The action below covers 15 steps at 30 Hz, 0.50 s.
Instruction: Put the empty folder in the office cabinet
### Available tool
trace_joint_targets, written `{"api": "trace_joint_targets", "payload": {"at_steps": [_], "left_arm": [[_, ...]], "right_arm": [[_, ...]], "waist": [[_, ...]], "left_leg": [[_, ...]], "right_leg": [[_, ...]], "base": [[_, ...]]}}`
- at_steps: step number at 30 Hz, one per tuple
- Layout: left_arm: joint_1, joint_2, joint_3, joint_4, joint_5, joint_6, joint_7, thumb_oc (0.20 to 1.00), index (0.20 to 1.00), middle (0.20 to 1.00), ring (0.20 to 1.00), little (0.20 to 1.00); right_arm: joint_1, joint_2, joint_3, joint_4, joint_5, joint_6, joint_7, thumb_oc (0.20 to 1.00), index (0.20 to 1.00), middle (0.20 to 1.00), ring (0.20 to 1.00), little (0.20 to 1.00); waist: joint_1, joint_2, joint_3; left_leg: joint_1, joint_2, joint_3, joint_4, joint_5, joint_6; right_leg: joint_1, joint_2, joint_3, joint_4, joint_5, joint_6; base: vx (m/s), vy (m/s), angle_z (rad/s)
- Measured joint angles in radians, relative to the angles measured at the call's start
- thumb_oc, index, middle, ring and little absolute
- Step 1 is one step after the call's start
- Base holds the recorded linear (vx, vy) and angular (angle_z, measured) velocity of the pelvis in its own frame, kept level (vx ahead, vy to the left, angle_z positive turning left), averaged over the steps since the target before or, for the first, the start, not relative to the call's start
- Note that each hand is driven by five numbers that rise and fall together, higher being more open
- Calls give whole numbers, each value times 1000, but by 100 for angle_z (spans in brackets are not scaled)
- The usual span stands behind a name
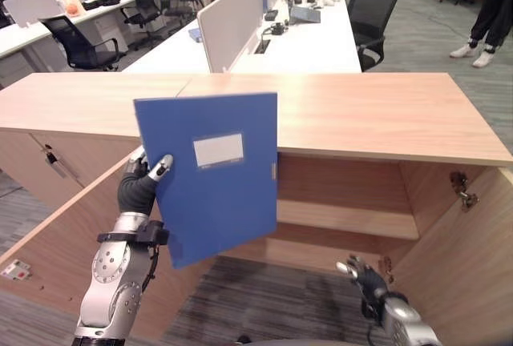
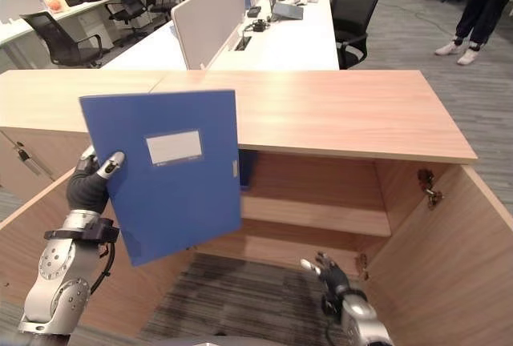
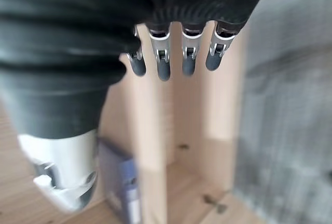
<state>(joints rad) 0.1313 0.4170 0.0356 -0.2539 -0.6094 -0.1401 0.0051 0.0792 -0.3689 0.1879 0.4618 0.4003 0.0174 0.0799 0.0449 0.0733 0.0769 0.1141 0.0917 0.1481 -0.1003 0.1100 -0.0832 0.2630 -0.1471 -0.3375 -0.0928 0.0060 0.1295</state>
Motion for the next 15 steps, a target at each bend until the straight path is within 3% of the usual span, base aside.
{"api": "trace_joint_targets", "payload": {"at_steps": [1,5,15], "left_arm": [[3,-11,-4,27,9,4,3,200,200,200,200,200],[4,-21,-57,62,47,23,0,200,200,200,200,200],[-20,-21,-136,52,51,32,-37,200,200,200,200,200]], "right_arm": [[3,-21,9,-150,1,-31,30,1000,1000,1000,1000,1000],[-50,-21,5,-280,2,-42,52,1000,1000,1000,1000,1000],[-62,-5,118,-270,11,-11,94,1000,1000,1000,1000,1000]], "waist": [[-6,-1,3],[-8,-18,-2],[-15,-27,8]], "left_leg": [[-1,0,0,0,1,1],[2,0,3,0,1,1],[6,2,14,0,1,1]], "right_leg": [[-1,-1,0,4,1,0],[0,-1,3,5,1,0],[-3,-1,15,5,1,0]], "base": [[0,0,0],[0,1,-1],[-4,3,-3]]}}
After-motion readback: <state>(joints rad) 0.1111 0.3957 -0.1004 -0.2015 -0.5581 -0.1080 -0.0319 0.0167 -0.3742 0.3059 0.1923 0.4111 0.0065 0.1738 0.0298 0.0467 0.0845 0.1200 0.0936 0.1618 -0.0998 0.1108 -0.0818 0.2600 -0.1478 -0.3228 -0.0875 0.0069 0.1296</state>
